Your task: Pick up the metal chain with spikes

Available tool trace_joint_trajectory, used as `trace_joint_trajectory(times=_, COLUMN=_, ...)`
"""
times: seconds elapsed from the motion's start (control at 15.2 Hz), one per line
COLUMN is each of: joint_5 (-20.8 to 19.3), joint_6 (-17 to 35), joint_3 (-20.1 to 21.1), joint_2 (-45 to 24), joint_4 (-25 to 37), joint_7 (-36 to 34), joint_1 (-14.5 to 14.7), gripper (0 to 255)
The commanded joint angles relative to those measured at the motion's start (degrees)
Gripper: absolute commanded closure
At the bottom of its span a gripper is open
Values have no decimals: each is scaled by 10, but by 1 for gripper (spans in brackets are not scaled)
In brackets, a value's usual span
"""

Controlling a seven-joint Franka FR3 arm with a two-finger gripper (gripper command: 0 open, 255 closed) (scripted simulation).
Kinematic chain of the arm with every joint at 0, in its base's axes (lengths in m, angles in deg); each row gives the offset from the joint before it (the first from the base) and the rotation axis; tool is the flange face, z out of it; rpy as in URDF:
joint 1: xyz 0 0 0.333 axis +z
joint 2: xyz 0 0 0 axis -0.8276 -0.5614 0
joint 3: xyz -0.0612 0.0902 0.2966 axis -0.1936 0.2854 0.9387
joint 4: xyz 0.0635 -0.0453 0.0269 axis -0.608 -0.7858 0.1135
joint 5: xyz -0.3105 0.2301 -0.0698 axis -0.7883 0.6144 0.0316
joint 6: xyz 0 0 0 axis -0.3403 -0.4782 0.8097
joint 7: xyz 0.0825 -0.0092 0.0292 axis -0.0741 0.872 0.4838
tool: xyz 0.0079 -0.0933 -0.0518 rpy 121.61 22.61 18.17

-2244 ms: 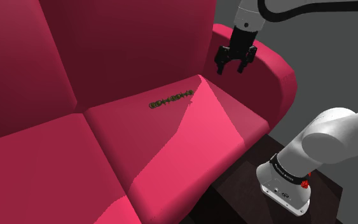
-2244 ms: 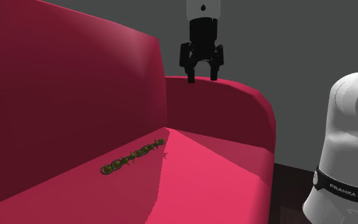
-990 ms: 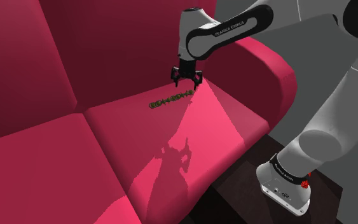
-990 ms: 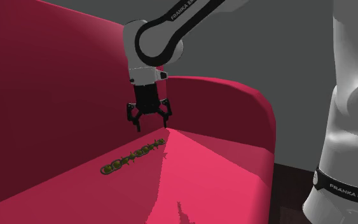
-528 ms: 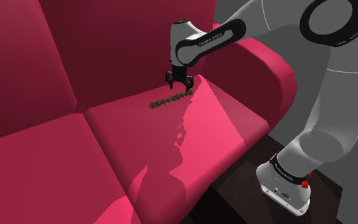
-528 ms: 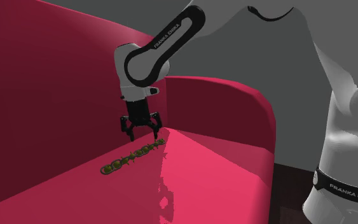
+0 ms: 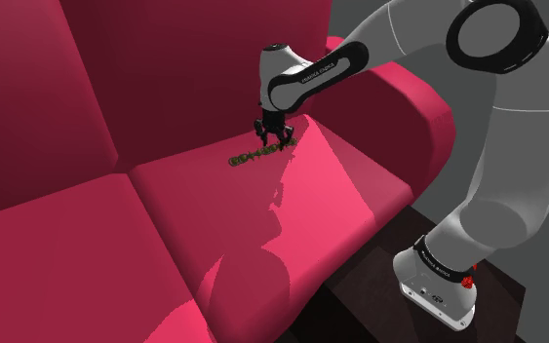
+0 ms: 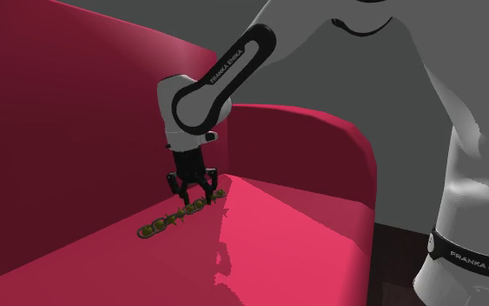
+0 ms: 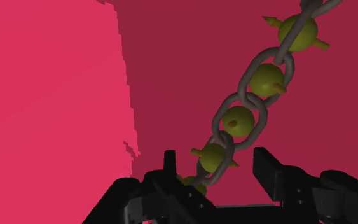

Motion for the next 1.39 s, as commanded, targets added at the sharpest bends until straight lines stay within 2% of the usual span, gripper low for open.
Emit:
trace_joint_trajectory(times=0.0, joint_5=0, joint_6=1, joint_3=0, joint_2=-1, joint_4=0, joint_7=0, joint_1=0, gripper=255)
trace_joint_trajectory(times=0.53, joint_5=-1, joint_6=2, joint_3=0, joint_2=-2, joint_4=1, joint_7=-1, joint_1=0, gripper=255)
trace_joint_trajectory(times=1.32, joint_5=24, joint_6=-68, joint_3=12, joint_2=53, joint_4=19, joint_7=20, joint_1=-7, gripper=255)
